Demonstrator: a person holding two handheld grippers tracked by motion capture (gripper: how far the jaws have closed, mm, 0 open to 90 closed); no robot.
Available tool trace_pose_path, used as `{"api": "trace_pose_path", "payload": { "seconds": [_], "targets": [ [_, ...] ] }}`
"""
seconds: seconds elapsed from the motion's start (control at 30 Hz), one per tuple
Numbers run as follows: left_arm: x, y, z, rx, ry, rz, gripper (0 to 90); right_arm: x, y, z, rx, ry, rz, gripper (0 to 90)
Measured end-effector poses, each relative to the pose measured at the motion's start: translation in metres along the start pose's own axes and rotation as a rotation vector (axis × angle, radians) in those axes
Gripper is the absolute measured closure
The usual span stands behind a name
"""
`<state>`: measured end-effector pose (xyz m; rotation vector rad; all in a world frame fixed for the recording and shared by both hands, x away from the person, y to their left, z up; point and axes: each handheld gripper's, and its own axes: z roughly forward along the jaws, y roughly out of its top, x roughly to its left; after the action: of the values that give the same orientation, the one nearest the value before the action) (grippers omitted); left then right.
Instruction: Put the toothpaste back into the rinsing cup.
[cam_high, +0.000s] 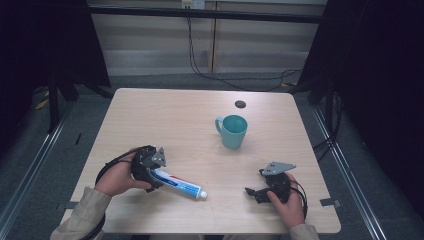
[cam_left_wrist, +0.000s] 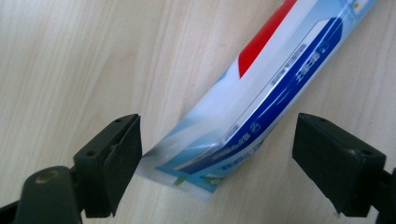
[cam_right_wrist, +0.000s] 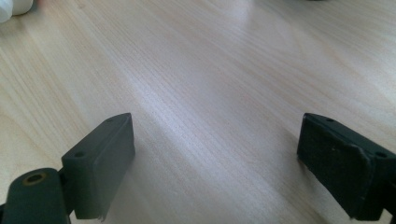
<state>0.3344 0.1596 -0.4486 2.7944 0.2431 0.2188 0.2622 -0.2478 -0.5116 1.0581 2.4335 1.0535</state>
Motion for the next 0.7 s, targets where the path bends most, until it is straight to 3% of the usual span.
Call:
{"api": "trace_pose_path", "payload": {
  "seconds": [0.03,0.07,0.27,0.3,0.37,0.7],
  "targets": [
    [0.000,0.000,0.000,0.000,0.000,0.000,16.4,0.000,0.000,0.000,0.000,0.000,0.000,10.8],
    [-0.001,0.004,0.002,0.028,-0.004,0.031,16.4,0.000,0.000,0.000,0.000,0.000,0.001,10.8],
    [-0.001,0.013,0.007,0.048,-0.011,0.062,16.7,0.000,0.000,0.000,0.000,0.000,0.000,10.8],
    [-0.002,0.014,0.008,0.039,-0.009,0.052,17.0,0.000,0.000,0.000,0.000,0.000,0.000,10.8],
    [-0.002,0.017,0.009,0.051,-0.015,0.079,17.5,0.000,0.000,0.000,0.000,0.000,0.001,10.8],
    [-0.006,0.022,0.018,0.082,-0.043,0.105,22.6,0.000,0.000,0.000,0.001,-0.001,0.001,10.8]
  ]
}}
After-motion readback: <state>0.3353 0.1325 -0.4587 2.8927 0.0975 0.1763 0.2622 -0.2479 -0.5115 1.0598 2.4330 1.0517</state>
